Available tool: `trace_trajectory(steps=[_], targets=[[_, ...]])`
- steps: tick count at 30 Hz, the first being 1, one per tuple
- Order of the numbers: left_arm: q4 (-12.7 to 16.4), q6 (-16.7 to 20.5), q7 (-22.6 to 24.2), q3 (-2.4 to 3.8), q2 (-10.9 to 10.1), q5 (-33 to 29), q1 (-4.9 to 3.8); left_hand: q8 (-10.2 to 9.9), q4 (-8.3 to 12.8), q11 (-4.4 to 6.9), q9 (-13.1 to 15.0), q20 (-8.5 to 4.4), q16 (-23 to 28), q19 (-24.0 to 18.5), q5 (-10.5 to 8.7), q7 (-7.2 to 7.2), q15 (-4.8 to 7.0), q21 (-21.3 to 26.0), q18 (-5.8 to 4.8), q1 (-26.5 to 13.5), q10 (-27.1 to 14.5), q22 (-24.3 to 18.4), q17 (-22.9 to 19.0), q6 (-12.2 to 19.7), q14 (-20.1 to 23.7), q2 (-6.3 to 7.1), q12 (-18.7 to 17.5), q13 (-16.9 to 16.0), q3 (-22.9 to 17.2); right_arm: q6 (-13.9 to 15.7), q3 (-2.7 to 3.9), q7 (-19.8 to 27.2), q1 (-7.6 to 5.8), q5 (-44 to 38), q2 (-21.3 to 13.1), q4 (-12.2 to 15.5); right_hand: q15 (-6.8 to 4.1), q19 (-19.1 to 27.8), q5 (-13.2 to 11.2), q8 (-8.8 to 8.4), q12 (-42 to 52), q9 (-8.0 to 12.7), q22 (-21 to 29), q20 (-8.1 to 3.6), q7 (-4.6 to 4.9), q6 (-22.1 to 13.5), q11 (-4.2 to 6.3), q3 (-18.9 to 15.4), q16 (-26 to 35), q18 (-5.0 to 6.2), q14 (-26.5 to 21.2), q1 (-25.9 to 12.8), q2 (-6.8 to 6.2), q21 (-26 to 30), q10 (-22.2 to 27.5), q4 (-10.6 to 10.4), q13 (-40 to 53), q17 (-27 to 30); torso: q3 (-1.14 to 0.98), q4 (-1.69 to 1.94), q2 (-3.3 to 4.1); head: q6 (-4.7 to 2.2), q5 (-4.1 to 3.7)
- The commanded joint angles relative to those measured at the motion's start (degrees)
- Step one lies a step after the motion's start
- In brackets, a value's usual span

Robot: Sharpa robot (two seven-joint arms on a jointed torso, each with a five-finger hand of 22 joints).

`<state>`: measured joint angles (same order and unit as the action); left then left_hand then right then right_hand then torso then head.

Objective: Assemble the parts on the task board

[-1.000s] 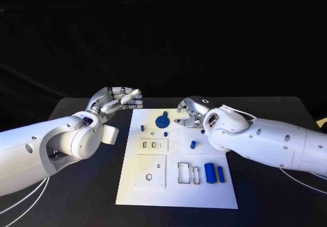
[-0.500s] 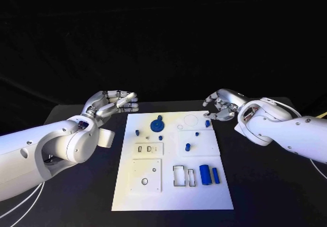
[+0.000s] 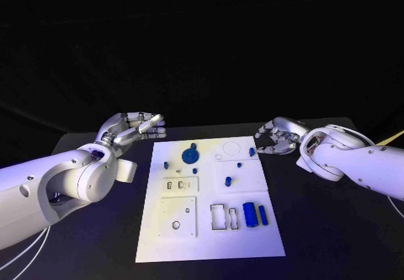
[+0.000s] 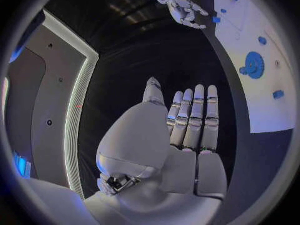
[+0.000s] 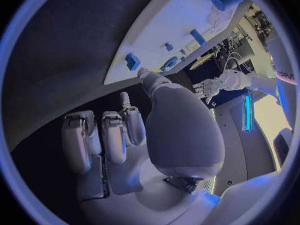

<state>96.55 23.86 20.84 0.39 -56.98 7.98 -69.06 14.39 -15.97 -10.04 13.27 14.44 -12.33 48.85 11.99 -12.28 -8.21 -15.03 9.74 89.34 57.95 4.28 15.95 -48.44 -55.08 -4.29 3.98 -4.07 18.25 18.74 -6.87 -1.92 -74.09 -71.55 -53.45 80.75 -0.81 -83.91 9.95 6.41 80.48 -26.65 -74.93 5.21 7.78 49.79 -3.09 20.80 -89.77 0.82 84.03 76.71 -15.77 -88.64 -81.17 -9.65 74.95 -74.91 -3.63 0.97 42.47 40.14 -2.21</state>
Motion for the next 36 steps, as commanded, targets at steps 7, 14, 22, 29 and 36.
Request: trace_trajectory(steps=[7, 14, 22, 29, 36], targets=[[0.04, -1.24, 0.83, 0.03, 0.13, -0.12, -0.04, -0.38, 0.12, -0.1, 0.07, -0.09, 0.21, 0.31, -0.37, -0.22, 0.03, 0.28, 0.66, 0.05, -0.36, -0.09, 0.08, 0.4, 0.44, -0.31, -0.26, 0.07, 0.33, -2.28, -0.04, 1.93, 1.26, 0.51, 0.92, -0.93, 0.5, -5.22, 0.94, 0.88, 0.29, 0.1, -14.35, 0.62, 0.31, 0.8, -0.42, -0.33, -0.23, -0.49, 5.97, 0.3, 0.84, -0.3, -0.37, 0.17, 5.81, -15.09, 0.13, 0.12, 0.01, 0.43, 0.03], [0.07, -1.26, 0.85, 0.03, 0.05, -0.12, -0.04, -0.38, 0.12, -0.1, 0.07, -0.09, 0.21, 0.31, -0.37, -0.22, 0.03, 0.28, 0.66, 0.05, -0.36, -0.09, 0.08, 0.4, 0.44, -0.31, -0.26, 0.07, 0.33, -1.65, -0.06, 1.83, 1.73, 0.5, 1.8, -1.4, 0.59, -5.53, 1.56, 1.4, 0.75, 0.2, -14.61, 0.77, 0.38, 1.57, -0.48, 0.26, -0.23, -0.61, 5.97, 0.61, 1.31, -0.67, -0.81, 0.21, 6.21, -15.09, 0.16, 0.06, 0.01, 0.55, 0.15], [0.04, -1.26, 0.81, 0.03, 0.03, -0.12, -0.04, -0.42, 0.16, -0.1, 0.12, -0.09, 0.27, 0.34, -0.39, -0.22, 0.04, 0.33, 0.66, 0.13, -0.38, -0.11, 0.15, 0.43, 0.42, -0.33, -0.26, 0.07, 0.48, -1.0, -0.07, 1.47, 2.16, 0.48, 2.83, -2.17, 0.55, -5.92, 1.72, 2.27, 1.36, 0.54, -14.93, 0.8, 0.3, 3.64, -0.39, 2.44, -0.23, -0.75, 5.97, 0.8, 2.35, -1.14, -1.42, 0.14, 6.72, -15.09, 0.11, 0.05, 0.02, 0.69, 0.22], [-0.04, -1.28, 0.76, 0.04, 0.07, -0.12, -0.03, -0.42, 0.16, -0.1, 0.12, -0.09, 0.27, 0.34, -0.39, -0.22, 0.04, 0.33, 0.66, 0.13, -0.38, -0.11, 0.15, 0.43, 0.42, -0.33, -0.26, 0.07, 0.48, -0.96, -0.08, 0.98, 2.47, 0.05, 3.48, -2.93, 0.36, -6.09, 1.64, 2.56, 1.84, 0.83, -15.07, 0.67, 0.02, 5.05, -0.15, 4.39, -0.23, -0.82, 5.97, 1.05, 2.93, -1.36, -1.87, 0.42, 7.15, -15.09, 0.04, -0.04, 0.06, 0.9, 0.29], [-0.07, -1.33, 0.72, 0.04, 0.14, -0.12, -0.03, -0.43, 0.16, -0.11, 0.16, -0.09, 0.31, 0.35, -0.39, -0.22, 0.04, 0.36, 0.66, 0.19, -0.39, -0.13, 0.2, 0.44, 0.41, -0.42, -0.26, 0.07, 0.53, -1.29, -0.08, 0.59, 2.81, -0.48, 3.98, -3.44, 0.33, -6.09, 1.52, 2.55, 1.95, 0.93, -15.07, 0.63, 0.0, 5.2, -0.13, 4.6, -0.23, -0.82, 5.97, 0.93, 2.66, -1.36, -1.97, 0.54, 7.26, -15.09, 0.02, 0.0, 0.0, 1.19, 0.38]])
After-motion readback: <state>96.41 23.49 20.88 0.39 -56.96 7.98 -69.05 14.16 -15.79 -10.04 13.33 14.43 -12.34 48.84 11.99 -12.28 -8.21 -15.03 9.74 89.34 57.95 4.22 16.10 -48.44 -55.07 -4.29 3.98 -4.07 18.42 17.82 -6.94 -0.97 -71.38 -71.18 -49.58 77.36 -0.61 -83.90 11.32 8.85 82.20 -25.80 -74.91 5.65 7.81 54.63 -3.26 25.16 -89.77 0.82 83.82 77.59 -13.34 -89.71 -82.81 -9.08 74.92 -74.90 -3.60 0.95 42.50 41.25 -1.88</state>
